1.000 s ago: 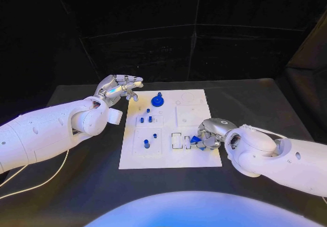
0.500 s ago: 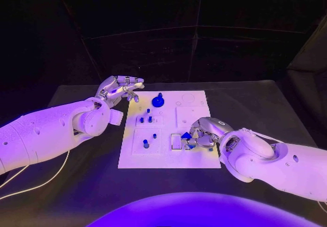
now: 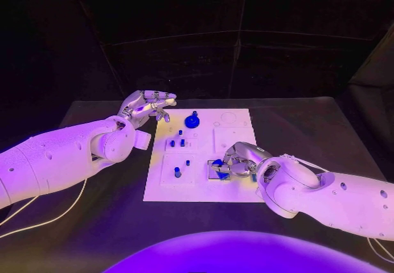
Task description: Assemble the parts on the task board
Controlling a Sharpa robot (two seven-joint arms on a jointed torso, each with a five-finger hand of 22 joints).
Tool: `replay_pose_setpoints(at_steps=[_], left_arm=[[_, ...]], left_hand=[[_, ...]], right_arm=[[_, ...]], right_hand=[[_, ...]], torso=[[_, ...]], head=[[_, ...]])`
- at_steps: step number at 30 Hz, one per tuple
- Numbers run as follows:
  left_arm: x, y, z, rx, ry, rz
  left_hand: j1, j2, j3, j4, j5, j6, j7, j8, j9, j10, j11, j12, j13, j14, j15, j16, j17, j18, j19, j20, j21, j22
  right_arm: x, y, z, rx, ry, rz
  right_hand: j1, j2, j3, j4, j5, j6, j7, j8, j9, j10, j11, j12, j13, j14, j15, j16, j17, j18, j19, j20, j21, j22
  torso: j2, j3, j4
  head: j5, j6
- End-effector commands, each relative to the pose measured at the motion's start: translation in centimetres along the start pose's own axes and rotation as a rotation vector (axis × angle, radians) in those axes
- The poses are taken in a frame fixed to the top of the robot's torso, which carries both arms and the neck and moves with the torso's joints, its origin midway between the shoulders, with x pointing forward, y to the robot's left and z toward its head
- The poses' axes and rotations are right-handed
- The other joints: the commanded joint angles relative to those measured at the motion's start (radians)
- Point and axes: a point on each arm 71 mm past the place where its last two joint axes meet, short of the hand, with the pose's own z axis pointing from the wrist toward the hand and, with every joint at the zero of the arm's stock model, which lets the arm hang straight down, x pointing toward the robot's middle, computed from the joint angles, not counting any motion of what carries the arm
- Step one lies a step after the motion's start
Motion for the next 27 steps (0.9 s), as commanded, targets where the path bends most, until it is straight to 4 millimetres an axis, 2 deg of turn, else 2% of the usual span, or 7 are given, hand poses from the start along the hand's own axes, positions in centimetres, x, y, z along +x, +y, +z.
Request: replay_pose_setpoints(at_steps=[1,6,15,17,22,24,27], left_arm=[[0.2,-0.1,0.1,0.003,0.012,-0.009],[0.2,-0.1,0.1,0.003,0.013,-0.009],[0.3,-0.1,0.1,0.002,0.017,-0.011],[0.3,-0.1,0.1,0.002,0.017,-0.011],[0.4,-0.1,0.2,0.002,0.019,-0.012],[0.3,-0.1,0.1,0.002,0.019,-0.012],[0.3,-0.1,0.1,0.001,0.018,-0.012]], left_hand=[[0.003,0.003,-0.006,-0.001,0.004,-0.006,0.002,0.005,-0.001,-0.007,0.000,0.004,0.001,-0.007,0.000,-0.005,-0.001,0.014,0.000,0.002,-0.005,-0.001],[0.003,0.003,-0.006,-0.001,0.004,-0.006,0.002,0.005,-0.001,-0.007,0.000,0.004,0.001,-0.007,0.000,-0.005,-0.001,0.014,0.000,0.002,-0.005,-0.001],[0.003,0.003,-0.006,-0.001,0.004,-0.006,0.002,0.005,-0.001,-0.007,0.000,0.004,0.001,-0.007,0.000,-0.005,-0.001,0.014,0.000,0.002,-0.005,-0.001],[0.003,0.003,-0.006,-0.001,0.004,-0.006,0.002,0.005,-0.001,-0.007,0.000,0.004,0.001,-0.007,0.000,-0.005,-0.001,0.014,0.000,0.002,-0.005,-0.001],[0.002,0.003,-0.008,-0.001,0.004,-0.008,0.003,0.006,-0.001,-0.010,0.001,0.006,0.001,-0.008,0.000,-0.006,-0.005,0.014,0.001,0.003,-0.007,-0.002],[0.002,0.003,-0.008,-0.001,0.004,-0.008,0.003,0.006,-0.001,-0.010,0.001,0.006,0.001,-0.008,0.000,-0.006,-0.005,0.014,0.001,0.003,-0.007,-0.002],[0.002,0.003,-0.008,-0.001,0.004,-0.008,0.003,0.006,-0.001,-0.010,0.001,0.006,0.001,-0.008,0.000,-0.006,-0.005,0.014,0.001,0.003,-0.007,-0.002]], right_arm=[[0.3,-0.2,0.3,0.061,0.042,-0.012],[0.5,0.1,0.7,0.072,0.040,-0.038],[0.6,0.5,1.4,0.071,0.006,-0.075],[0.5,0.7,1.5,0.062,-0.004,-0.085],[0.5,1.0,1.6,0.045,-0.017,-0.101],[0.5,1.0,1.6,0.043,-0.020,-0.103],[0.5,1.1,1.7,0.042,-0.025,-0.108]], right_hand=[[-0.017,0.002,-0.009,0.000,-0.002,0.066,-0.057,0.006,0.047,0.044,-0.036,0.007,0.012,0.061,-0.009,0.010,0.021,-0.019,0.030,-0.009,0.007,0.168],[-0.032,0.007,-0.019,0.000,-0.011,0.071,-0.060,0.007,0.051,0.049,-0.039,0.006,0.017,0.062,-0.011,0.013,0.027,-0.020,0.031,-0.011,0.009,0.170],[-0.056,0.011,-0.047,0.000,-0.082,0.074,-0.063,0.009,0.060,0.054,-0.041,-0.006,0.023,0.061,-0.013,0.014,0.030,-0.020,0.030,-0.015,0.009,0.171],[-0.072,0.006,-0.064,0.000,-0.128,0.072,-0.062,0.010,0.063,0.052,-0.040,-0.015,0.020,0.060,-0.013,0.012,0.028,-0.019,0.029,-0.015,0.008,0.169],[-0.160,-0.022,-0.120,0.001,-0.286,0.062,-0.057,0.010,0.071,0.043,-0.036,-0.045,0.009,0.057,-0.009,0.003,0.015,-0.017,0.023,-0.011,0.002,0.163],[-0.189,-0.029,-0.124,0.001,-0.322,0.059,-0.056,0.011,0.074,0.041,-0.035,-0.051,0.008,0.056,-0.008,0.001,0.012,-0.017,0.022,-0.011,0.001,0.161],[-0.224,-0.042,-0.119,0.002,-0.348,0.054,-0.054,0.011,0.076,0.038,-0.034,-0.061,0.005,0.054,-0.007,-0.004,0.004,-0.015,0.018,-0.009,-0.004,0.156]], torso=[[0.000,0.0002,0.0006],[0.000,-0.0004,-0.0001],[0.000,-0.0008,0.0006],[0.000,-0.0011,0.0011],[0.001,-0.0011,-0.0002],[0.001,-0.0011,0.0000],[0.000,-0.0014,0.0001]], head=[[0.001,0.001],[0.001,0.002],[-0.002,0.003],[-0.005,0.003],[0.000,0.002],[0.000,0.002],[0.000,0.003]])
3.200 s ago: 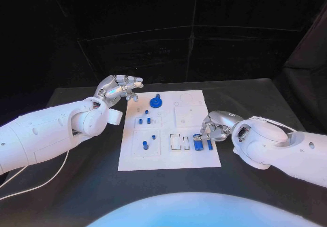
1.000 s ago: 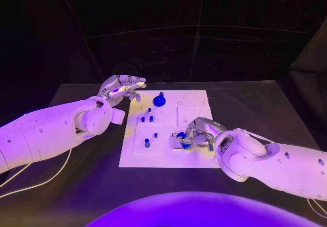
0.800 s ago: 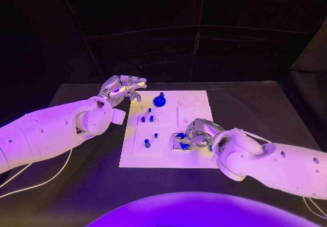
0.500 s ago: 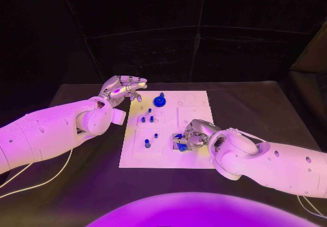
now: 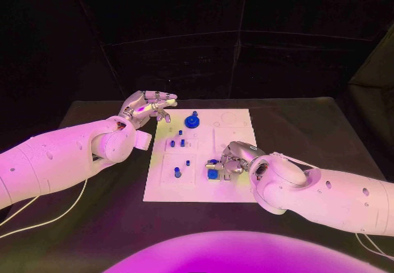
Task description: Assemble the parts on the task board
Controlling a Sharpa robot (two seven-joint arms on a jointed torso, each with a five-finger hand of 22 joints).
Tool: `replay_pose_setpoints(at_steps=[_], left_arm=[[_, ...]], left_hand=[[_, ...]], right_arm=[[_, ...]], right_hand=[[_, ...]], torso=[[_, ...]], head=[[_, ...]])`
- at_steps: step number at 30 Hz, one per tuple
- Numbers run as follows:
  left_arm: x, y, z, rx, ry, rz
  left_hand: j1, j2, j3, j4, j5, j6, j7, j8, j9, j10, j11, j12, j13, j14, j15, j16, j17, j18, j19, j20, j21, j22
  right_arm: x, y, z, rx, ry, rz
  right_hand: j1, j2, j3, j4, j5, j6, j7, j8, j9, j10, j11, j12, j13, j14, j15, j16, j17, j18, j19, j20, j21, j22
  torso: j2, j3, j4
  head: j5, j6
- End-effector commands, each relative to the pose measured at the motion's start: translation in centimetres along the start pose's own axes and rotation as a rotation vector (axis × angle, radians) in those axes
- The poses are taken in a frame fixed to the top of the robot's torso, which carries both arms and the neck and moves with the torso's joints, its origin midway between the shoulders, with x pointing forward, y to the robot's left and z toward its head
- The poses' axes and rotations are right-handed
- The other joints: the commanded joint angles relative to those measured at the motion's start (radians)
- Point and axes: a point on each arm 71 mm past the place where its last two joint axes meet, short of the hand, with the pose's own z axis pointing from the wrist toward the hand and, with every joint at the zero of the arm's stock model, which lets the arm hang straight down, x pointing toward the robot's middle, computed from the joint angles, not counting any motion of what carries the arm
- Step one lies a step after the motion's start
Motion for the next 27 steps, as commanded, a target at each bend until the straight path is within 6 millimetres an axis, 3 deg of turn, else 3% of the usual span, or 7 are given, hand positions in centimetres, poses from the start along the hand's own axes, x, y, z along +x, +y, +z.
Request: replay_pose_setpoints(at_steps=[1,8,12,18,27], left_arm=[[0.1,-0.1,0.0,0.005,0.011,-0.009],[0.1,-0.1,0.0,0.004,0.011,-0.009],[0.0,-0.1,0.0,0.003,0.011,-0.009],[0.0,-0.1,0.0,0.002,0.012,-0.009],[0.1,-0.1,0.0,0.000,0.013,-0.010]], left_hand=[[0.002,0.003,-0.005,0.001,0.004,-0.005,-0.001,0.007,-0.001,-0.007,-0.003,0.006,0.001,-0.008,0.000,-0.006,-0.001,0.014,0.001,0.003,-0.007,-0.001],[0.002,0.003,-0.005,0.001,0.004,-0.005,-0.001,0.007,-0.001,-0.007,-0.003,0.006,0.001,-0.008,0.000,-0.006,-0.001,0.014,0.001,0.003,-0.007,-0.001],[0.002,0.003,-0.005,0.001,0.004,-0.005,-0.001,0.007,-0.001,-0.007,-0.003,0.006,0.001,-0.008,0.000,-0.006,-0.001,0.014,0.001,0.003,-0.007,-0.001],[0.002,0.003,-0.005,0.001,0.004,-0.005,-0.001,0.007,-0.001,-0.007,-0.003,0.006,0.001,-0.008,0.000,-0.006,-0.001,0.014,0.001,0.003,-0.007,-0.001],[0.002,0.003,-0.005,0.001,0.004,-0.005,-0.001,0.007,-0.001,-0.007,-0.003,0.006,0.001,-0.008,0.000,-0.006,-0.001,0.014,0.001,0.003,-0.007,-0.001]], right_arm=[[-0.2,0.2,0.0,-0.011,-0.023,-0.031],[-0.4,0.3,-0.3,-0.027,-0.040,-0.029],[-0.7,0.5,-0.7,-0.070,-0.052,-0.015],[-0.9,0.6,-1.6,-0.126,-0.038,0.004],[-0.9,0.5,-1.8,-0.152,-0.022,0.001]], right_hand=[[-0.030,-0.011,0.004,0.001,-0.018,-0.010,-0.001,-0.001,0.003,-0.007,0.000,-0.009,-0.002,0.054,0.008,-0.007,0.002,-0.015,0.016,-0.002,-0.009,0.155],[-0.053,-0.028,0.025,0.001,-0.021,-0.016,0.001,-0.001,0.005,-0.012,0.002,-0.023,-0.007,0.052,0.009,-0.013,-0.007,-0.013,0.010,-0.001,-0.014,0.148],[0.043,-0.025,0.067,-0.024,0.038,-0.022,0.002,0.002,0.010,-0.010,0.003,-0.025,0.002,0.053,0.010,-0.014,-0.004,-0.013,0.011,0.000,-0.014,0.149],[0.180,-0.028,0.090,-0.074,0.072,-0.028,0.001,0.006,0.015,-0.009,0.002,-0.028,0.011,0.054,0.009,-0.015,-0.003,-0.013,0.011,0.000,-0.015,0.149],[0.201,-0.028,0.089,-0.080,0.076,-0.029,0.003,0.006,0.016,-0.010,0.003,-0.032,0.012,0.054,0.010,-0.017,-0.004,-0.013,0.010,0.000,-0.017,0.148]], torso=[[0.000,-0.0006,-0.0006],[0.000,0.0005,0.0000],[0.000,0.0007,-0.0005],[0.000,-0.0003,-0.0001],[0.000,-0.0012,0.0013]], head=[[0.000,0.000],[0.001,-0.001],[0.003,0.000],[0.003,-0.001],[0.000,-0.001]])
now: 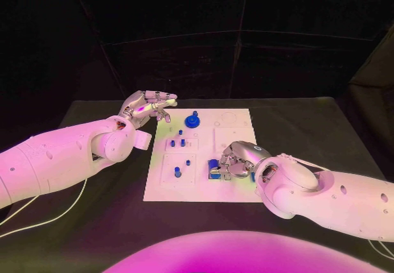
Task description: Assemble the parts on the task board
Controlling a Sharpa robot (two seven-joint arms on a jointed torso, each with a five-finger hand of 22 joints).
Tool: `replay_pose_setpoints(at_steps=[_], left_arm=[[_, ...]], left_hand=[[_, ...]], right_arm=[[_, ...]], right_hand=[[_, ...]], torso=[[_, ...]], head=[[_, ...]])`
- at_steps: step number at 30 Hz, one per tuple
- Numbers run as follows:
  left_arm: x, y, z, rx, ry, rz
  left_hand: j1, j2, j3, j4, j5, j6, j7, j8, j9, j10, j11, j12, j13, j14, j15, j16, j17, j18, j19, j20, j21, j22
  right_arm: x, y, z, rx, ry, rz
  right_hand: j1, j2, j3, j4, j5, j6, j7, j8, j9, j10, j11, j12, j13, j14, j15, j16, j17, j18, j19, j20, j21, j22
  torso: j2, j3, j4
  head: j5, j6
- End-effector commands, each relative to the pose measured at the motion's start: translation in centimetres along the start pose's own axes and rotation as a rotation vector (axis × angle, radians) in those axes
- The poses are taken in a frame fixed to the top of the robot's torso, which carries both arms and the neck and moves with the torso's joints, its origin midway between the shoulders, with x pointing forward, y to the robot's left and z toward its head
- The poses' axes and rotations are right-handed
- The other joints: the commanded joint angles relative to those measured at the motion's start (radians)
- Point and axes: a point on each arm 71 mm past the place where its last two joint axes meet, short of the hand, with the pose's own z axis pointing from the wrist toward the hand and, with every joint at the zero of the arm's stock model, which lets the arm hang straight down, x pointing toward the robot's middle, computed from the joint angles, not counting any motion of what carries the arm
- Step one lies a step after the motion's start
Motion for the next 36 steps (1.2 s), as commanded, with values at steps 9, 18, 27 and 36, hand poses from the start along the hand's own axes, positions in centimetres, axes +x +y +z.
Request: replay_pose_setpoints(at_steps=[9,18,27,36], left_arm=[[0.2,-0.1,0.1,0.003,0.011,-0.008],[0.1,-0.1,0.1,0.003,0.010,-0.008],[0.2,0.0,0.1,0.002,0.013,-0.009],[0.2,0.0,0.1,0.002,0.011,-0.008]], left_hand=[[0.002,0.003,-0.005,0.001,0.004,-0.005,-0.001,0.007,-0.001,-0.007,-0.003,0.006,0.001,-0.008,0.000,-0.006,-0.001,0.014,0.001,0.003,-0.007,-0.001],[0.002,0.003,-0.005,0.001,0.004,-0.005,-0.001,0.007,-0.001,-0.007,-0.003,0.006,0.001,-0.008,0.000,-0.006,-0.001,0.014,0.001,0.003,-0.007,-0.001],[0.002,0.003,-0.005,0.001,0.004,-0.005,-0.001,0.007,-0.001,-0.007,-0.003,0.006,0.001,-0.008,0.000,-0.006,-0.001,0.014,0.001,0.003,-0.007,-0.001],[0.002,0.004,-0.006,0.001,0.004,-0.007,-0.001,0.008,-0.001,-0.010,-0.003,0.009,0.001,-0.010,0.001,-0.006,-0.004,0.014,0.001,0.003,-0.008,-0.002]], right_arm=[[0.1,-0.1,0.4,-0.025,0.011,-0.016],[0.3,0.1,0.5,-0.037,0.036,-0.031],[0.5,0.1,0.9,-0.023,0.030,-0.030],[0.4,-0.2,1.1,-0.015,0.019,-0.034]], right_hand=[[0.021,0.015,0.002,-0.003,0.011,-0.004,-0.001,0.006,0.003,-0.007,0.000,-0.006,0.003,0.058,0.006,-0.004,0.000,-0.013,0.010,0.000,-0.004,0.148],[0.064,0.029,0.008,-0.017,0.026,-0.002,-0.004,0.007,0.004,-0.003,-0.003,-0.003,0.012,0.059,0.004,-0.001,0.006,-0.013,0.012,0.000,-0.003,0.151],[0.102,0.051,0.020,-0.030,0.027,-0.001,-0.007,0.007,0.004,-0.001,-0.006,-0.005,0.016,0.060,0.002,0.000,0.010,-0.014,0.013,-0.002,-0.002,0.153],[0.175,0.055,0.041,-0.072,0.001,-0.002,-0.011,0.003,0.003,-0.003,-0.010,-0.012,0.018,0.060,-0.002,-0.001,0.010,-0.013,0.012,-0.006,-0.003,0.152]], torso=[[0.001,-0.0008,0.0026],[0.000,-0.0006,0.0012],[0.000,-0.0005,0.0031],[0.000,-0.0011,0.0006]], head=[[0.003,-0.002],[0.005,-0.005],[0.004,-0.005],[0.003,-0.003]])
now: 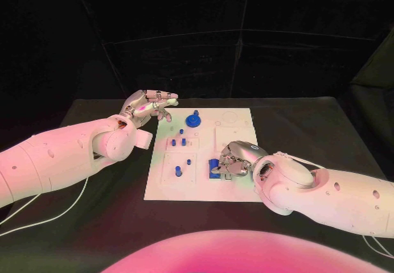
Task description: Assemble the parts on the task board
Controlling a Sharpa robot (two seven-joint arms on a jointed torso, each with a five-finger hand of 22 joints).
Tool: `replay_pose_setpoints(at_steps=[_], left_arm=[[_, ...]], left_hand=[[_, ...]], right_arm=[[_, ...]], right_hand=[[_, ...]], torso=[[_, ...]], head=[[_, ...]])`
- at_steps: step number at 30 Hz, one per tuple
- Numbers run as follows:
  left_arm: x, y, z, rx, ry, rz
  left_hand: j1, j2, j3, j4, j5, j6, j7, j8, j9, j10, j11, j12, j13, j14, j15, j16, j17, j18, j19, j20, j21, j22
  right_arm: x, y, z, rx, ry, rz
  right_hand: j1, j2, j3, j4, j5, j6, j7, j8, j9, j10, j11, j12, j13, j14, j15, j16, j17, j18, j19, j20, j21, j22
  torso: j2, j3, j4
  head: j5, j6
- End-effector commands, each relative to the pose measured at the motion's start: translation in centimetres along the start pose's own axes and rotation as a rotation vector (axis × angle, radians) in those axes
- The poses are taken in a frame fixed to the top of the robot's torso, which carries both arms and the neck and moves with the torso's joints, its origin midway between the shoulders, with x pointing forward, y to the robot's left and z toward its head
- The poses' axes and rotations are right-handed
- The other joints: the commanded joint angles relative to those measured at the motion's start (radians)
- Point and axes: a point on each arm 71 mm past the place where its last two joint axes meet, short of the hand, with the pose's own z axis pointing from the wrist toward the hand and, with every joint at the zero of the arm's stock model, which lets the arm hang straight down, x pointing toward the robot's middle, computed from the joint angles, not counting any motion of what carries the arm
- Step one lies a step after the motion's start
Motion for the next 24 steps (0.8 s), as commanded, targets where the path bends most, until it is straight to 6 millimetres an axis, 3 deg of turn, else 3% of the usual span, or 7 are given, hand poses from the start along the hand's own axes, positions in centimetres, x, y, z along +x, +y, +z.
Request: replay_pose_setpoints(at_steps=[1,3,6,13,17,21,24], left_arm=[[0.1,-0.1,0.0,0.006,0.009,-0.007],[0.1,-0.1,0.0,0.006,0.009,-0.008],[0.1,-0.1,0.0,0.005,0.009,-0.007],[0.0,-0.1,0.0,0.004,0.007,-0.007],[-0.1,-0.1,-0.1,0.003,0.006,-0.006],[-0.2,0.0,-0.1,0.002,0.003,-0.006],[-0.2,0.0,-0.2,0.002,0.002,-0.006]], left_hand=[[0.002,0.004,-0.006,0.001,0.004,-0.007,-0.001,0.004,-0.001,-0.006,0.001,0.003,0.001,-0.010,0.001,-0.006,-0.001,0.014,0.001,0.003,-0.001,-0.001],[0.002,0.004,-0.006,0.001,0.004,-0.007,-0.001,0.004,-0.001,-0.006,0.001,0.003,0.001,-0.010,0.001,-0.006,-0.001,0.014,0.001,0.003,-0.001,-0.001],[0.002,0.004,-0.006,0.001,0.004,-0.007,-0.001,0.004,-0.001,-0.006,0.001,0.003,0.001,-0.010,0.001,-0.006,-0.001,0.014,0.001,0.003,-0.001,-0.001],[0.002,0.004,-0.006,0.001,0.004,-0.007,-0.001,0.004,-0.001,-0.006,0.001,0.003,0.001,-0.010,0.001,-0.006,-0.001,0.014,0.001,0.003,-0.001,-0.001],[0.002,0.004,-0.006,0.001,0.004,-0.007,-0.001,0.004,-0.001,-0.006,0.001,0.003,0.001,-0.010,0.001,-0.006,-0.001,0.014,0.001,0.003,-0.001,-0.001],[0.002,0.004,-0.006,0.001,0.004,-0.007,-0.001,0.004,-0.001,-0.006,0.001,0.003,0.001,-0.010,0.001,-0.006,-0.001,0.014,0.001,0.003,-0.001,-0.001],[0.002,0.004,-0.006,0.001,0.004,-0.007,-0.001,0.004,-0.001,-0.006,0.001,0.003,0.001,-0.010,0.001,-0.006,-0.001,0.014,0.001,0.003,-0.001,-0.001]], right_arm=[[-0.2,-0.1,0.0,-0.001,-0.013,-0.007],[-0.3,-0.1,0.1,-0.001,-0.024,-0.002],[-0.5,-0.2,0.0,-0.005,-0.052,0.035],[-1.4,-0.8,-0.8,-0.025,-0.111,0.166],[-2.3,-1.9,-1.7,-0.007,-0.129,0.221],[-3.1,-3.7,-2.4,0.044,-0.110,0.209],[-3.4,-5.4,-3.1,0.088,-0.062,0.118]], right_hand=[[0.032,0.010,0.008,-0.017,-0.012,0.001,-0.008,-0.002,0.000,0.000,-0.008,-0.008,-0.002,0.060,-0.002,-0.002,0.006,-0.013,0.012,-0.006,-0.003,0.152],[0.037,0.015,0.012,-0.019,-0.014,0.000,-0.007,-0.003,-0.001,-0.001,-0.008,-0.012,-0.004,0.059,-0.002,-0.003,0.004,-0.013,0.011,-0.007,-0.004,0.151],[-0.020,0.045,0.004,0.030,-0.008,-0.009,0.003,-0.011,-0.004,-0.014,0.001,-0.043,-0.026,0.053,0.004,-0.019,-0.024,-0.008,-0.004,-0.004,-0.019,0.132],[-0.084,-0.007,-0.057,0.088,0.057,-0.071,0.031,-0.051,-0.019,-0.066,0.024,-0.155,-0.111,0.040,0.021,-0.059,-0.088,0.004,-0.040,0.010,-0.054,0.088],[-0.086,-0.004,-0.070,0.111,0.038,-0.130,0.055,-0.097,-0.036,-0.077,0.045,-0.169,-0.123,0.036,0.038,-0.079,-0.115,0.009,-0.055,0.026,-0.071,0.069],[-0.050,0.001,-0.063,0.100,0.076,-0.129,0.059,-0.107,-0.038,-0.080,0.048,-0.171,-0.125,0.037,0.042,-0.081,-0.117,0.010,-0.055,0.032,-0.073,0.068],[-0.047,-0.002,-0.071,0.104,0.047,-0.125,0.061,-0.114,-0.039,-0.090,0.050,-0.190,-0.141,0.037,0.045,-0.085,-0.121,0.011,-0.056,0.036,-0.076,0.066]], torso=[[0.000,-0.0005,-0.0018],[0.000,-0.0005,-0.0012],[-0.001,0.0000,-0.0011],[0.000,0.0001,-0.0009],[0.000,0.0003,-0.0022],[0.000,-0.0001,-0.0061],[0.000,-0.0008,-0.0063]], head=[[-0.001,0.001],[-0.003,0.002],[-0.003,0.002],[-0.006,0.004],[-0.009,0.007],[-0.017,0.009],[-0.027,0.011]])
